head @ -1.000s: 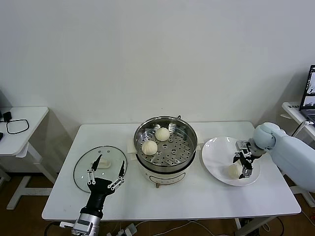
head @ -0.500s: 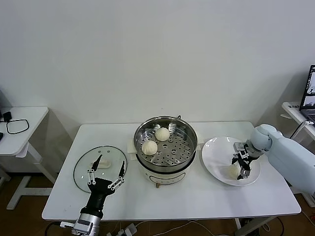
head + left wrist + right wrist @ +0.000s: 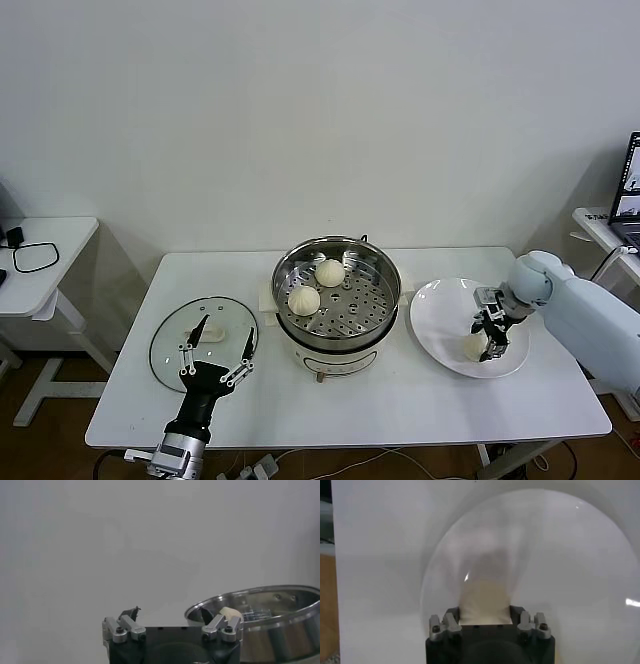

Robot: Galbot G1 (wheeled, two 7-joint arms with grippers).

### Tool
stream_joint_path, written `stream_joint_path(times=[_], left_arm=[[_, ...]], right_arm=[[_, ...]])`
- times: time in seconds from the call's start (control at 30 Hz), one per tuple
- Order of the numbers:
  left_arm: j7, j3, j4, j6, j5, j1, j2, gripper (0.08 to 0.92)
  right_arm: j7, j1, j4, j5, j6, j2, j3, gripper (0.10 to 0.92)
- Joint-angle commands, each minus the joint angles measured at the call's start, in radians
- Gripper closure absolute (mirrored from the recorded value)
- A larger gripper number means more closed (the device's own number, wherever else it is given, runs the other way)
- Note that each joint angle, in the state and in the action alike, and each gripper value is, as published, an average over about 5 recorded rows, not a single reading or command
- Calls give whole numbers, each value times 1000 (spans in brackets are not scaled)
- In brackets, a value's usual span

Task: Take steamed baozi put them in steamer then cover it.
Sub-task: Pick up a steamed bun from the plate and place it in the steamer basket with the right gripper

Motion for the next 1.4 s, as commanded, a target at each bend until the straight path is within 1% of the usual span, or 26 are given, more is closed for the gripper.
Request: stream_joint_path(times=[0.03,0.17,0.37,0.47,0.6,0.73,0.8,0.97,1.13,1.4], left_arm=[[0,3,-4,1,2,2,1,177],[-2,9,-12,2,6,4,1,177],[-5,14,-21,3,11,6,1,177],[-5,11,-22,2,11,7,2,177],[-3,3,-21,-1,9,8,2,177],[-1,-2,-18,-1,7,6,5,177],[-1,-4,-17,-1,6,5,6,177],[1,-11,-12,-1,3,2,8,177],[3,-16,-4,-2,2,-1,9,177],[4,-21,9,-1,-1,-7,11,177]], right_arm=[[-12,146,44,119,-10,-60,-97,355],[-38,316,79,178,-4,-88,-189,355],[-62,622,155,238,73,-70,-396,355],[-59,760,219,246,139,-36,-472,355],[-33,864,302,218,272,24,-534,355],[14,908,359,185,439,98,-588,355],[41,915,387,164,494,136,-614,355],[114,914,449,118,565,207,-675,355],[182,884,460,58,637,252,-708,355],[218,817,489,15,693,268,-733,355]])
